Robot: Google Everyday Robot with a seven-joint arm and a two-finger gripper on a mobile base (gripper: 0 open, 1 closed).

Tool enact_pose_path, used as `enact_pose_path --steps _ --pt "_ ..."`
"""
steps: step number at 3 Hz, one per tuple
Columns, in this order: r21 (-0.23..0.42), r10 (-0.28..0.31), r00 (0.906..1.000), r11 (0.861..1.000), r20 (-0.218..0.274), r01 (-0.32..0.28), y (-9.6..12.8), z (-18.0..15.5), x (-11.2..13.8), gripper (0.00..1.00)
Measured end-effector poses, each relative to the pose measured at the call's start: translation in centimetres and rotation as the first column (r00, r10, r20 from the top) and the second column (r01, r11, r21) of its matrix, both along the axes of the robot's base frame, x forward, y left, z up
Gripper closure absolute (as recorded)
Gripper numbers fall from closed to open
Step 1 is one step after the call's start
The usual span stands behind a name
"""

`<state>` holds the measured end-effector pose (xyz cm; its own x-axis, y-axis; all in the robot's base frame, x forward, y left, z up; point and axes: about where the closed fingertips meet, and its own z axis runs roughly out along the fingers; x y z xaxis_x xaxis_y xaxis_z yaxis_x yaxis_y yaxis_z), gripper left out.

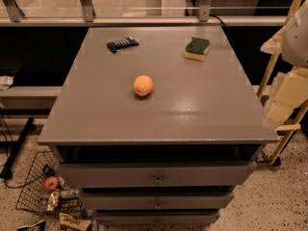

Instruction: Move orange near rxbar blueberry

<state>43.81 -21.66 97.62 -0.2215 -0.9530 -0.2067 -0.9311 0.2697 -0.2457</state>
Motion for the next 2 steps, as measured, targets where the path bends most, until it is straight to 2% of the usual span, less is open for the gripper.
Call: enact_pose_path --steps 1,2 --pt "0.000 0.000 1.0000 1.000 0.000 0.000 0.0 0.0 0.0 0.00" --pt "0.081 -0.012 0.9998 0.997 0.015 0.011 1.3 -0.4 1.7 0.00"
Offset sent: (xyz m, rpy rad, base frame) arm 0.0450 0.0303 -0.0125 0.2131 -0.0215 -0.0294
